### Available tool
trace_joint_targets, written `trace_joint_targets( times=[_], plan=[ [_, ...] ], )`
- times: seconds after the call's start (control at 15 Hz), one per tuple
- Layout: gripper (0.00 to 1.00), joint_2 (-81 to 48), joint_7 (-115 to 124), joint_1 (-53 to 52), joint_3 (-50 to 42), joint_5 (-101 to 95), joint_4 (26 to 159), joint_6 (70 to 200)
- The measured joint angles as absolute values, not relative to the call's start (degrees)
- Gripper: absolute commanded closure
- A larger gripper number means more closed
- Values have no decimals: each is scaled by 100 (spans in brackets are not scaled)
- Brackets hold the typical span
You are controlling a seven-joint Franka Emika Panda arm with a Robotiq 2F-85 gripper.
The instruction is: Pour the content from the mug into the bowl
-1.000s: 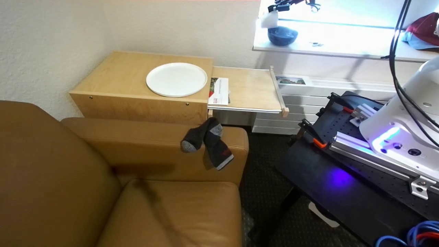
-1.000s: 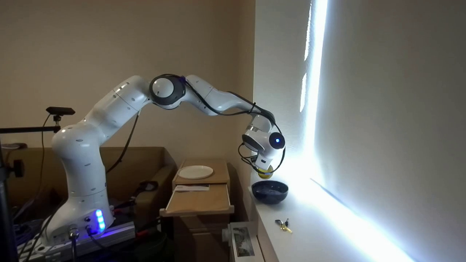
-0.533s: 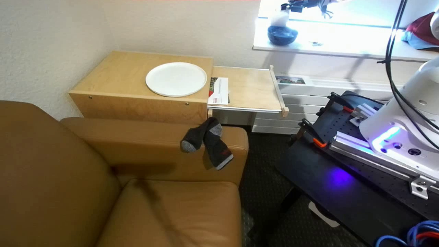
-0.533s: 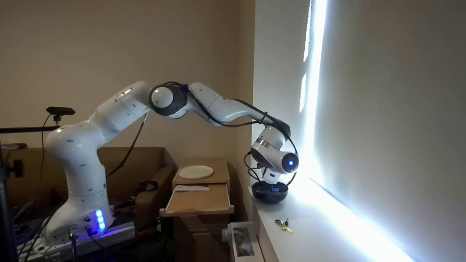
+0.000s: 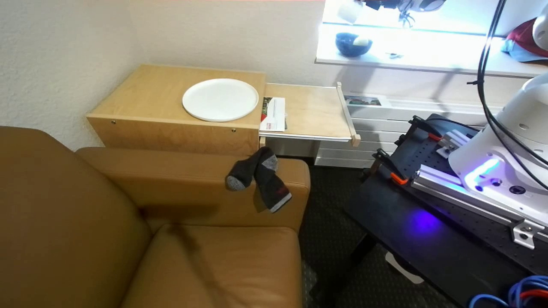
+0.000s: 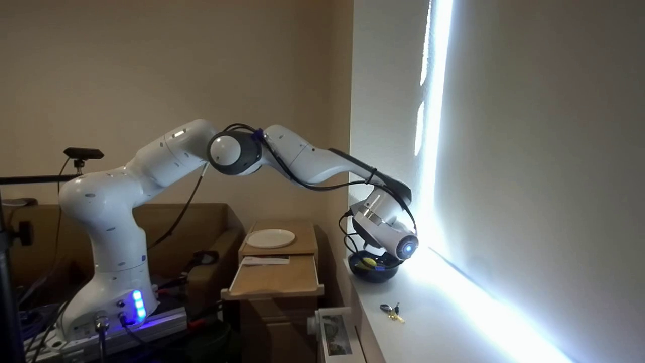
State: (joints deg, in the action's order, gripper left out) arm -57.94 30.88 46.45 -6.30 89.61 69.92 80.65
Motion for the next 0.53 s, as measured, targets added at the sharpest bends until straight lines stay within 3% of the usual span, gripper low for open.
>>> trace_joint_targets(
  times=[0.53],
  plan=[
    [96, -6018, 3091, 4366, -831, 8558, 6676, 7812]
  ],
)
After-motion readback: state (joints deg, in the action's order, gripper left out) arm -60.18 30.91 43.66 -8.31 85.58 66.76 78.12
